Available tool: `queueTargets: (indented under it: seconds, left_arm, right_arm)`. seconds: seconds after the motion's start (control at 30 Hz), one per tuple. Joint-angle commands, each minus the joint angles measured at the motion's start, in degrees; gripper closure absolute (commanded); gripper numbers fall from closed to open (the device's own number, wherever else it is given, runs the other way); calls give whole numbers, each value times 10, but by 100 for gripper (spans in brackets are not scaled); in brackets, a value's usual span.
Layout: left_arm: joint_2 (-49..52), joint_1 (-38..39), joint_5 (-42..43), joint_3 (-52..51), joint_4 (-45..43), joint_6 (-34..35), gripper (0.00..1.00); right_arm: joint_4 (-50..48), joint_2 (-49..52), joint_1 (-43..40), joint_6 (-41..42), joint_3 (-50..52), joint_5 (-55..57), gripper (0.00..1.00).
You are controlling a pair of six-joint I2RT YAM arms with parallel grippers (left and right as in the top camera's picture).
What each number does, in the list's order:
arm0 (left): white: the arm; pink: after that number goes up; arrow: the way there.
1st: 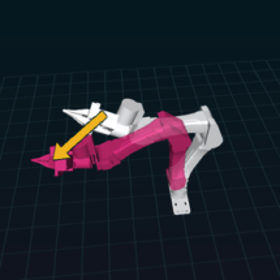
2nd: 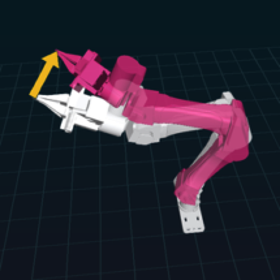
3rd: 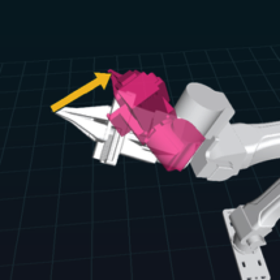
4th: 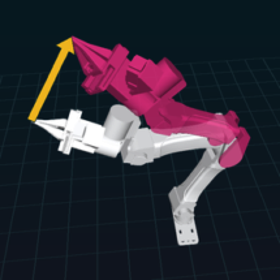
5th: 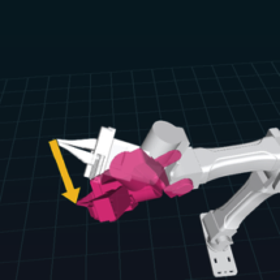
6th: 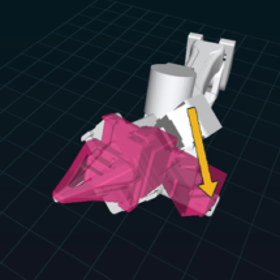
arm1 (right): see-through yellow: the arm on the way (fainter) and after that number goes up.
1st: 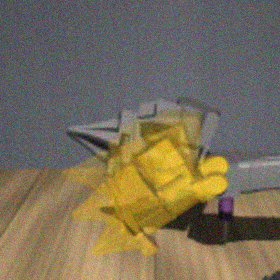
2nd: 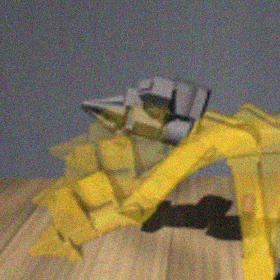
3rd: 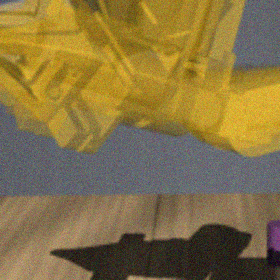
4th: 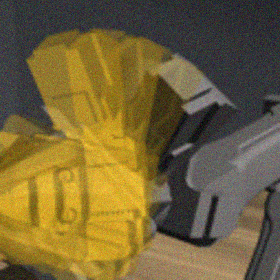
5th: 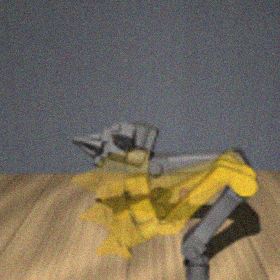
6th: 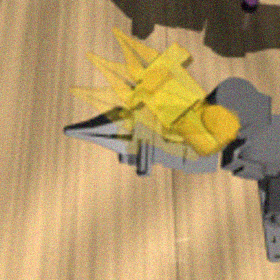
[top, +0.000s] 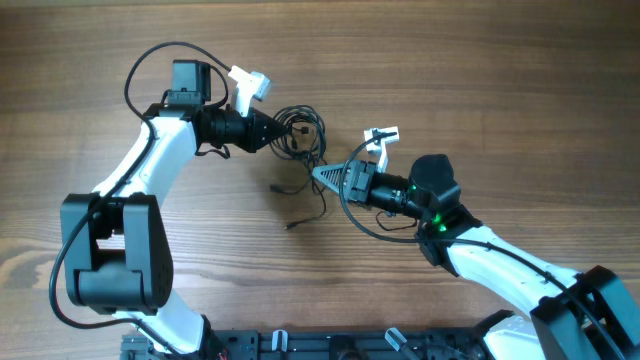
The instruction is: Untangle cables
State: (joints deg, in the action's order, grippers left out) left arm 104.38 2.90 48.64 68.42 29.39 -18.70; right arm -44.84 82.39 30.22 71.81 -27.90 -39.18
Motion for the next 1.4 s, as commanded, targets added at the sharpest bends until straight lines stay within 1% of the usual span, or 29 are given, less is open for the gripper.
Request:
queueTargets:
  seconds: [0.0,0.13,0.23,0.3,0.53,0.57,0.63,0.67,0.77,0.9,0.93,1.03,1.07,1.1,1.13,1.17,1.2,1.3,1.37]
  left_arm:
    - [4,-4,47,2,3,-6,96]
    - [4,-4,80,2,4,-8,96]
    - [4,-4,134,2,29,-74,96]
    - [4,-4,161,2,42,-102,96]
    - [4,-4,165,2,44,-107,96]
    - [4,-4,165,2,43,-107,96]
    - [4,-4,164,2,42,-107,93]
    - [4,-4,164,2,42,-107,92]
    - [4,-4,165,2,43,-107,92]
    - [4,-4,165,2,43,-107,91]
    - [4,-4,165,2,43,-107,91]
    - [4,-4,165,2,45,-107,89]
    - [4,-4,165,2,45,-107,89]
    - [4,-4,164,2,44,-107,87]
    - [4,-4,162,2,44,-107,86]
    - [4,-4,157,2,42,-107,86]
    - [4,-4,149,2,40,-106,86]
    - [4,-4,144,2,38,-104,88]
    - [4,-4,143,2,26,-77,91]
  right_arm:
    - [12,-5,1,-31,-4,23,96]
    - [12,-5,1,-44,-4,29,96]
    - [13,-5,1,-45,-4,50,96]
    - [16,-5,1,-45,-4,73,96]
    - [27,-5,1,-76,-4,99,96]
    - [33,-5,1,-76,-4,104,94]
    - [53,-5,1,-76,-4,114,80]
    - [62,-5,1,-80,-4,115,77]
    - [74,-5,1,-102,-4,115,73]
    - [76,-5,1,-108,-4,113,71]
    - [76,-5,1,-120,-4,113,69]
    - [82,-5,-7,-148,-4,103,48]
    - [84,-5,-11,-156,-4,93,43]
    - [88,-5,-21,-169,-4,70,32]
    - [90,-5,-30,-175,-4,50,25]
    - [90,-5,-44,-178,-4,23,4]
    - [94,-5,-58,-175,-4,5,0]
    - [110,-5,-90,-160,-4,-20,0]
    - [132,-5,-119,-157,-4,-46,1]
